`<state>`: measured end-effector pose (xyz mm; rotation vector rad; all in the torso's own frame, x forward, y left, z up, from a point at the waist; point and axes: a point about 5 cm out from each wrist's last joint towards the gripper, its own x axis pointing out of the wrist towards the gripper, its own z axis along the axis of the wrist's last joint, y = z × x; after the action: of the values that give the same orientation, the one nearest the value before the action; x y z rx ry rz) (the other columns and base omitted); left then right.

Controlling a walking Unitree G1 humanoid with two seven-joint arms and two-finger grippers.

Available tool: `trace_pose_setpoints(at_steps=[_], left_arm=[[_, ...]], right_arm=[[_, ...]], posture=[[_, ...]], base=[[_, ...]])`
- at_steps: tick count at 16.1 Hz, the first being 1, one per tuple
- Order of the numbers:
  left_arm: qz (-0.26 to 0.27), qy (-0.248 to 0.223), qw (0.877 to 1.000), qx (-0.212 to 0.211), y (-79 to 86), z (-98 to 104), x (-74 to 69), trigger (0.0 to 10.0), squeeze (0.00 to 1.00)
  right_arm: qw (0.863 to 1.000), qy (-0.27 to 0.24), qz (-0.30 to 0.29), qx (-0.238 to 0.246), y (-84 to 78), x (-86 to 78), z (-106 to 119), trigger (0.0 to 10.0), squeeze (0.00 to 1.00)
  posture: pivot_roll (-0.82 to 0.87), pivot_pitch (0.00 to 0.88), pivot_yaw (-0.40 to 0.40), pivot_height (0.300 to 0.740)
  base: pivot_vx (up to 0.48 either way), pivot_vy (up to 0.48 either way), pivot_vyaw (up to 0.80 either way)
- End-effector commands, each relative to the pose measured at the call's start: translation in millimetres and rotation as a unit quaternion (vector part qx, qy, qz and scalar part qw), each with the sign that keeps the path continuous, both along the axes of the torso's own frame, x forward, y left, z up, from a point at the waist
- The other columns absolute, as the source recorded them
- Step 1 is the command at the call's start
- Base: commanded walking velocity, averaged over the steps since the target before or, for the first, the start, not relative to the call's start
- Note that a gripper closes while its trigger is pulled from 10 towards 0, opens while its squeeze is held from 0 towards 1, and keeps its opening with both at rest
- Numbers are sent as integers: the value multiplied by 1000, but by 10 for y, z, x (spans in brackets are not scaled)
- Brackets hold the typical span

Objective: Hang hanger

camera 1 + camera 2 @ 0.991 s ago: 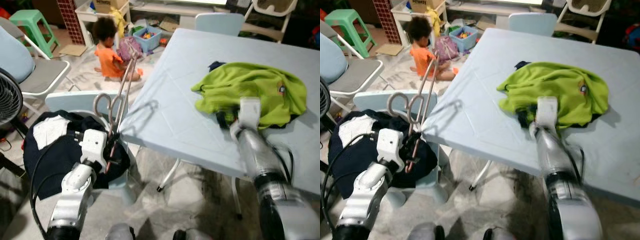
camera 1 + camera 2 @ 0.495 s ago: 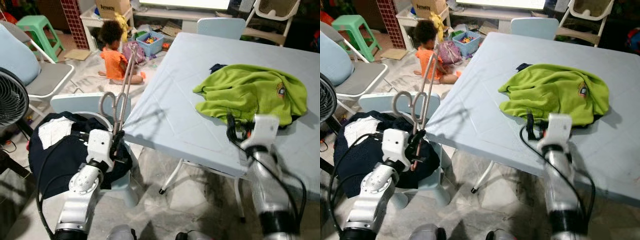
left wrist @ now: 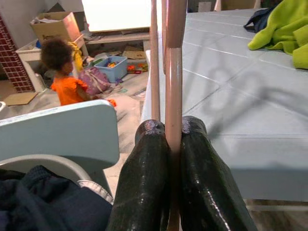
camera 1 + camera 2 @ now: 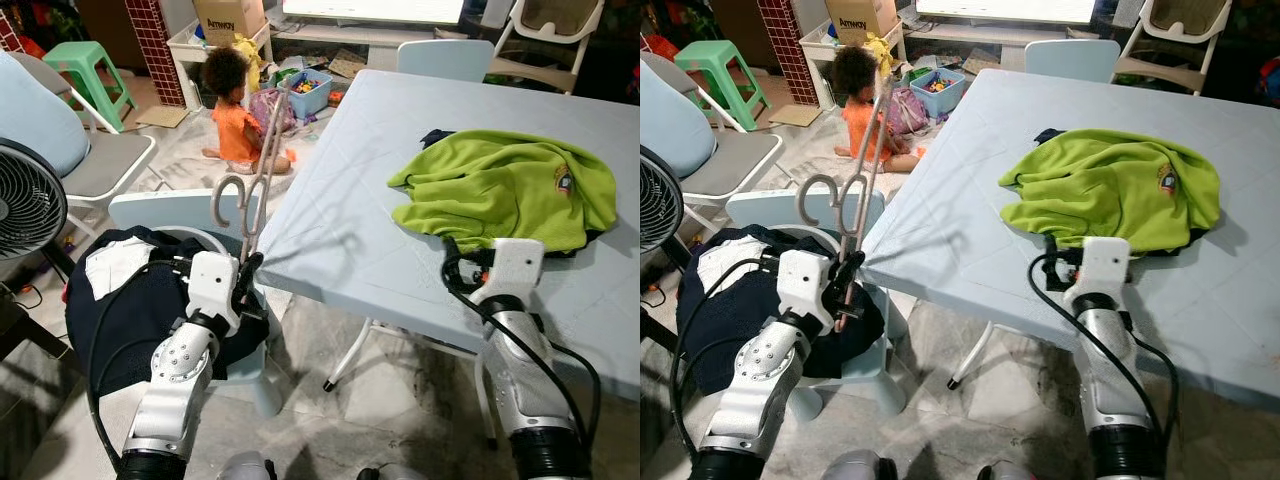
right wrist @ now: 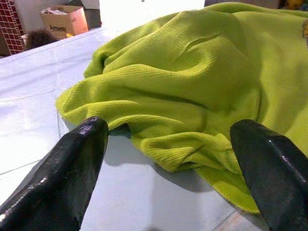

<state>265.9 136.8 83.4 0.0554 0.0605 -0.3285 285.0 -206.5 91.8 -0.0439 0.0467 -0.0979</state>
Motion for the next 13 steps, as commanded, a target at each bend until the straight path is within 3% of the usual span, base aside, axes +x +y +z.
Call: trace_pose_setpoints(at_steps=[1, 5, 7, 9, 13], left_arm=[[-17, 3, 1000, -1, -64, -2, 22, 10000, 0], [-26, 2, 1000, -1, -81, 0, 29, 10000, 0], [-31, 3, 1000, -3, -99, 0, 32, 10000, 0], [-30, 1, 1000, -3, -99, 4, 42, 10000, 0], [-31, 1, 1000, -2, -103, 8, 59, 10000, 0]], right_arm=[[1000, -12, 10, 9, 35, 22, 88, 10000, 0], [999, -4, -3, 37, 27, 17, 73, 10000, 0], [1000, 15, 7, 26, 83, 48, 39, 10000, 0], [999, 6, 20, 40, 160, 54, 49, 10000, 0], [1000, -10, 21, 15, 174, 76, 124, 10000, 0]], posture=[[-41, 0, 29, 740], [-41, 0, 29, 740], [-41, 0, 29, 740], [-41, 0, 25, 740], [-42, 0, 24, 740]], base=[[0, 0, 0], [0, 65, 0], [0, 480, 0], [0, 480, 0], [0, 480, 0]])
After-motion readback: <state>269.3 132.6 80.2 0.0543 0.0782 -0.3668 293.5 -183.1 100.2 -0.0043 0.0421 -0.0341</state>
